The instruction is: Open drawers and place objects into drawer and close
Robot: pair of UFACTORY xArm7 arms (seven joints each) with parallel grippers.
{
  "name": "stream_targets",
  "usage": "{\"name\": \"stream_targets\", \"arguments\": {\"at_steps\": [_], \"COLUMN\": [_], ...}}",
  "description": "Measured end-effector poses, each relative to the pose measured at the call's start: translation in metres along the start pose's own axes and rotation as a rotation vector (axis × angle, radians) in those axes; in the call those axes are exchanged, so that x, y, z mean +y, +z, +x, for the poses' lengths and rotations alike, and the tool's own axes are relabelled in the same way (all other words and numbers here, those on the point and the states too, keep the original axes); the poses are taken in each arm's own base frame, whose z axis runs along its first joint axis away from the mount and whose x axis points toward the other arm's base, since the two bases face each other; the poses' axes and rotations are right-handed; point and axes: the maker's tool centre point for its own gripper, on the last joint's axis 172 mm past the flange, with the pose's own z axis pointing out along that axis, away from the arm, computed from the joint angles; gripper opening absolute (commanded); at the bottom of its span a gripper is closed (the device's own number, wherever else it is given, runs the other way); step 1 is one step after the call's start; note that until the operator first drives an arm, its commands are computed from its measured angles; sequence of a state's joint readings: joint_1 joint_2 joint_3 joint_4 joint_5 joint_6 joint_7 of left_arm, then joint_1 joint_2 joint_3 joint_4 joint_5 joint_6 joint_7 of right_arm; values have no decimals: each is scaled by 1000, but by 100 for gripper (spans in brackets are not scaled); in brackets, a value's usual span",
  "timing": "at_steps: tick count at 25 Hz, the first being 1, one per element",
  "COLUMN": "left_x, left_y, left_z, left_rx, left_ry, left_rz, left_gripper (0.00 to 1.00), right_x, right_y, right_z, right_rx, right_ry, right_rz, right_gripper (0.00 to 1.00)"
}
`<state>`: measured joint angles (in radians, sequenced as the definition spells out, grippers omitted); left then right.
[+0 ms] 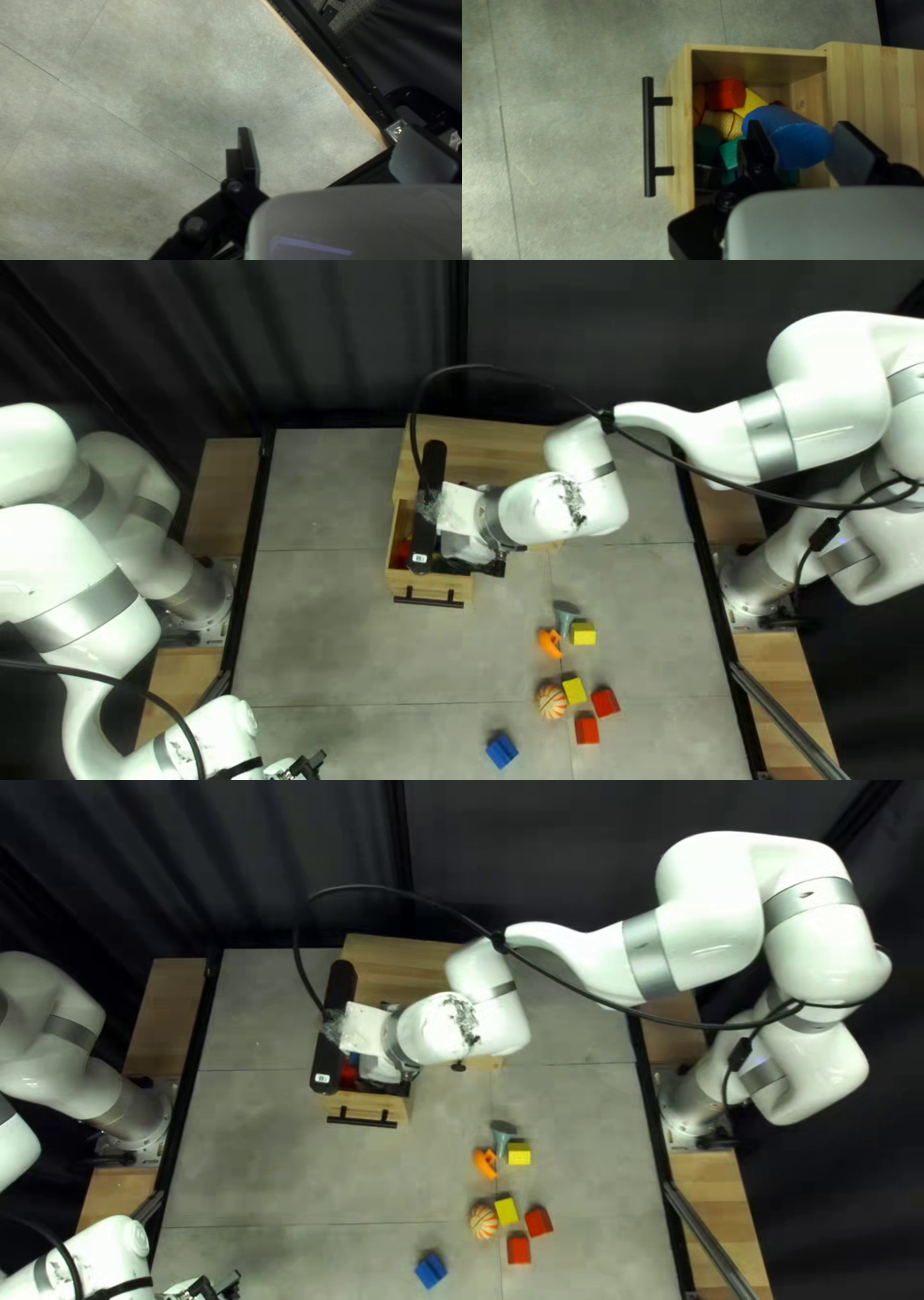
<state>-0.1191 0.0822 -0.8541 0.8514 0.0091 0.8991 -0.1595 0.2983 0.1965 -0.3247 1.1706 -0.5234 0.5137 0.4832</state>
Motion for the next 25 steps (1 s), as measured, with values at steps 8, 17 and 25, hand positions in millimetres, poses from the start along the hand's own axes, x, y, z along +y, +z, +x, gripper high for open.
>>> {"name": "stream_targets", "arguments": {"at_steps": [8,17,25], "left_x": [0,0,0], "left_y": [0,0,0], "left_z": [0,0,0], "left_rx": [0,0,0], "left_ry": [0,0,0], "left_rz": [0,0,0], "left_gripper": [100,100,100], "right_x": [-6,-100,-204], "right_y": [-7,-56,-94], "right_z": [-2,-40,-117], "right_rx": [-4,-39,-178], "right_ry": [19,1,-103], "right_rz": [2,38,59], "right_gripper": [100,100,100]}}
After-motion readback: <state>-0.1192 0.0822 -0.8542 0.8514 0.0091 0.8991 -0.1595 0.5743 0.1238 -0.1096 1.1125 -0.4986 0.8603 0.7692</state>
